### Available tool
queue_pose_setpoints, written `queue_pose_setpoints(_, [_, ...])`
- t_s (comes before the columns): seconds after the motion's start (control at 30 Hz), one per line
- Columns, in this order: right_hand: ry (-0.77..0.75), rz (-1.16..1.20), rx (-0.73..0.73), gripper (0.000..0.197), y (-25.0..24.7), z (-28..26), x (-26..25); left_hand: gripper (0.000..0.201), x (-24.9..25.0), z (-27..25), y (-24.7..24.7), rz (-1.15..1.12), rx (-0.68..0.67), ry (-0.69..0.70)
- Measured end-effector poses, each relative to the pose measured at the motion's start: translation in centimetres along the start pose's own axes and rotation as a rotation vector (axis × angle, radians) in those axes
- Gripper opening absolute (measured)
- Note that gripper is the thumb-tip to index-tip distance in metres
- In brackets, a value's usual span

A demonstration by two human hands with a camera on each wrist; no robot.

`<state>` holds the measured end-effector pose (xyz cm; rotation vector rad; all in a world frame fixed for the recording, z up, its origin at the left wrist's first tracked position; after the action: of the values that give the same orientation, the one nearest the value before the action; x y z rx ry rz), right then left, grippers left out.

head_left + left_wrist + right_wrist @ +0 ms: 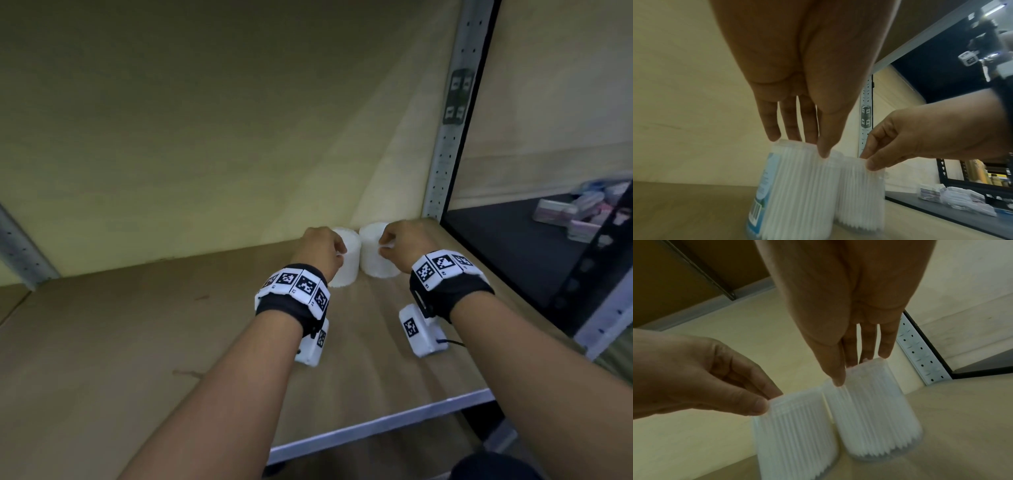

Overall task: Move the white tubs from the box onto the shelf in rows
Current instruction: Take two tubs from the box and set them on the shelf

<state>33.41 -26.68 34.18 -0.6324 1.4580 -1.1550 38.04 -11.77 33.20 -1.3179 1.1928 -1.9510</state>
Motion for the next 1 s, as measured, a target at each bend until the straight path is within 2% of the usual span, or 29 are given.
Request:
queue_pose_setpoints(0.23, [0.022, -0.079, -0.017, 0.026, -0.1, 4.1, 0.3, 0.02, -0.3, 4.5, 0.2, -0.006, 0.054, 0.006])
queue_pose_setpoints(0.4, [0.011, -0.023, -0.016, 0.026, 0.7, 6.6, 0.5, 0.02, -0.5, 6.4, 0.2, 0.003, 0.093, 0.01])
queue_pose_setpoints(0.53, [-0.026, -0.04, -0.086, 0.044, 1.9, 7.2, 0.9, 0.029, 0.3, 7.2, 0.8, 0.144, 0.122, 0.057])
queue_pose_setpoints(0.7, [-0.042, -0.008, -0.131, 0.056, 3.3, 7.7, 1.1, 0.024, 0.5, 7.4, 1.2, 0.211, 0.163, 0.062])
queue_pose_setpoints(0.77, [-0.054, -0.034, -0.167, 0.058, 3.4, 7.5, 0.8, 0.033, 0.2, 7.5, 1.3, 0.194, 0.144, 0.054])
queue_pose_setpoints(0.87, [-0.061, -0.083, -0.207, 0.062, 3.3, 7.1, 0.4, 0.04, -0.3, 7.2, 1.8, 0.139, 0.046, 0.031])
queue_pose_setpoints(1.0, [-0.073, -0.063, -0.152, 0.064, 2.0, 5.2, -0.3, 0.053, -0.6, 5.2, 1.8, 0.093, -0.06, 0.052])
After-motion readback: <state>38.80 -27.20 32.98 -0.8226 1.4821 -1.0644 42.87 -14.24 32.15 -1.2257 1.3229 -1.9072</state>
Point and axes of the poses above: each hand's wrist, its own z-axis towards the middle knuckle, its own y-axis out of the palm, x = y × z, the point moved 10 cm from there along z, towards the middle knuckle, and after that the axes turned 3 degrees about z, right-handed, at the moved point
